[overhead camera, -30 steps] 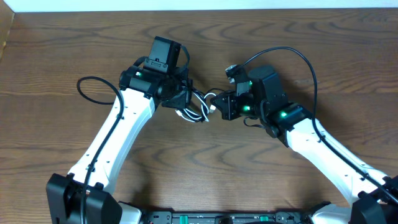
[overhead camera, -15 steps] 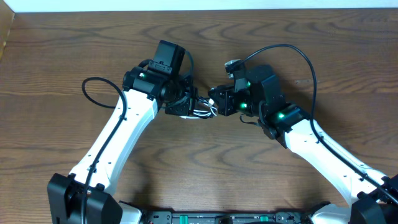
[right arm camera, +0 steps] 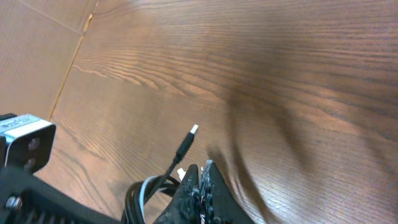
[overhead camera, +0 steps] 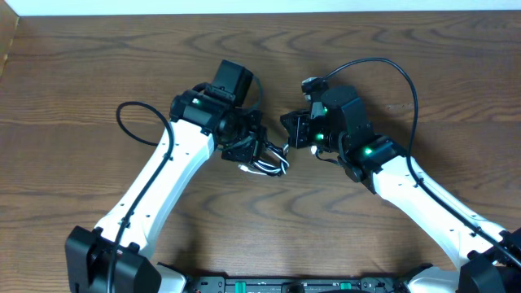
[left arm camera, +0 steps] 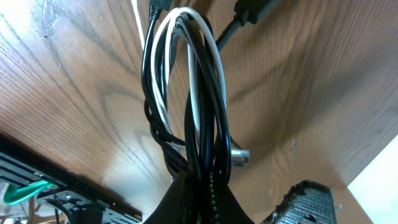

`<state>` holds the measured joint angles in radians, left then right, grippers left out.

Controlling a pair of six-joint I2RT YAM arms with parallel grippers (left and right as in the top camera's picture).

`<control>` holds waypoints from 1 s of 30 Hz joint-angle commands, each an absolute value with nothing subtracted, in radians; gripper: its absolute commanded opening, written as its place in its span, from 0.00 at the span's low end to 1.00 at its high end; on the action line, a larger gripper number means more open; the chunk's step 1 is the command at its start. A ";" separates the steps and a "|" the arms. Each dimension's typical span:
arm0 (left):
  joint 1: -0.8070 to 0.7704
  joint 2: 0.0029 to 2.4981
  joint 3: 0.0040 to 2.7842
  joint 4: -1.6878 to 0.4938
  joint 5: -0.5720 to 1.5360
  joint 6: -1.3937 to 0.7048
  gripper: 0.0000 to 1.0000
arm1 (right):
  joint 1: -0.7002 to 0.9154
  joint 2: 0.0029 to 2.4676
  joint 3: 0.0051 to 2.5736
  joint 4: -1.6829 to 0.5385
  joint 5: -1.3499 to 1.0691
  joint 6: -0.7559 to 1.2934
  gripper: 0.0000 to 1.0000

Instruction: Untangle cables

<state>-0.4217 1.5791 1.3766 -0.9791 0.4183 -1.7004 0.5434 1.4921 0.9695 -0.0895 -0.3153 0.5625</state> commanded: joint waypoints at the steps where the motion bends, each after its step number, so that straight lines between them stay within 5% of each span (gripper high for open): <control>1: -0.422 1.573 1.384 -0.964 0.437 -1.689 0.07 | 0.556 1.501 0.984 -0.104 -0.319 0.580 0.01; 6: -0.422 1.573 1.384 -0.926 0.455 -1.692 0.08 | 0.566 1.518 0.984 -0.132 -0.319 0.566 0.04; 10: -0.422 1.573 1.384 -0.919 0.375 -1.692 0.07 | 0.545 1.515 0.984 -0.136 -0.347 0.508 0.41; 12: -0.422 1.573 1.384 -0.923 0.304 -1.693 0.07 | 0.529 1.515 0.984 -0.152 -0.374 0.494 0.50; 30: -0.506 1.744 1.324 -0.913 0.135 -1.600 0.08 | 0.208 1.481 0.984 -0.440 -0.396 0.455 0.62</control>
